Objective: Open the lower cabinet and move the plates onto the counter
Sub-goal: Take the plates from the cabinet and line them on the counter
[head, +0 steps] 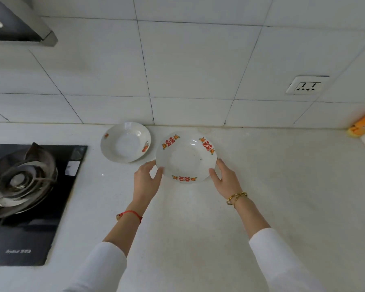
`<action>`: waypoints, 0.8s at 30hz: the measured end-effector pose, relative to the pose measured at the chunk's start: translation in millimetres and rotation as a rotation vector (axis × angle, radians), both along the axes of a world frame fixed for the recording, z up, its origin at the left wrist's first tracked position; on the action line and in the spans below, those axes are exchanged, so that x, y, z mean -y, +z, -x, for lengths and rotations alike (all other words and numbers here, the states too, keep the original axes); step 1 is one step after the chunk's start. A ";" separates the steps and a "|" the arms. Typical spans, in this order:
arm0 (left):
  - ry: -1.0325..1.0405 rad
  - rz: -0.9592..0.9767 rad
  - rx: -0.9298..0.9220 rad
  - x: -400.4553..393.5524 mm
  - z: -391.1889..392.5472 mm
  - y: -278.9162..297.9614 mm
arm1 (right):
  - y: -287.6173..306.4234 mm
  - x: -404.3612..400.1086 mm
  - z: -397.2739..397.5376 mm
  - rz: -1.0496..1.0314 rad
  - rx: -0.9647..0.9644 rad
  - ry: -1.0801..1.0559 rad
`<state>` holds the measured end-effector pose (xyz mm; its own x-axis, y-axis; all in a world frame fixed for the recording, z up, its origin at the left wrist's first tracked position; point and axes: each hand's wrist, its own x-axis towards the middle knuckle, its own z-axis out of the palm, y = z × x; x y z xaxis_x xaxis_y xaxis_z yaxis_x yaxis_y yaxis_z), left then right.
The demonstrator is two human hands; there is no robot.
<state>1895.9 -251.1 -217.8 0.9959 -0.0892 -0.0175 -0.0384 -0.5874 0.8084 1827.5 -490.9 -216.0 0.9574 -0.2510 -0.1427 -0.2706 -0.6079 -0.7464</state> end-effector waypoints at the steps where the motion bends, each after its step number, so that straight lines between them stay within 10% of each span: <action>1: 0.004 0.006 -0.004 3.1 -11.3 -5.2 | -4.2 2.3 -11.0 -0.007 -0.015 0.000; 24: 0.028 -0.007 -0.056 33.0 -105.3 -71.7 | -71.8 20.5 -123.0 0.023 -0.197 -0.029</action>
<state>2001.1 -284.1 -289.5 0.9954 -0.0613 -0.0737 0.0230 -0.5936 0.8045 1950.5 -511.4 -287.8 0.9039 -0.2834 -0.3202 -0.4276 -0.6142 -0.6633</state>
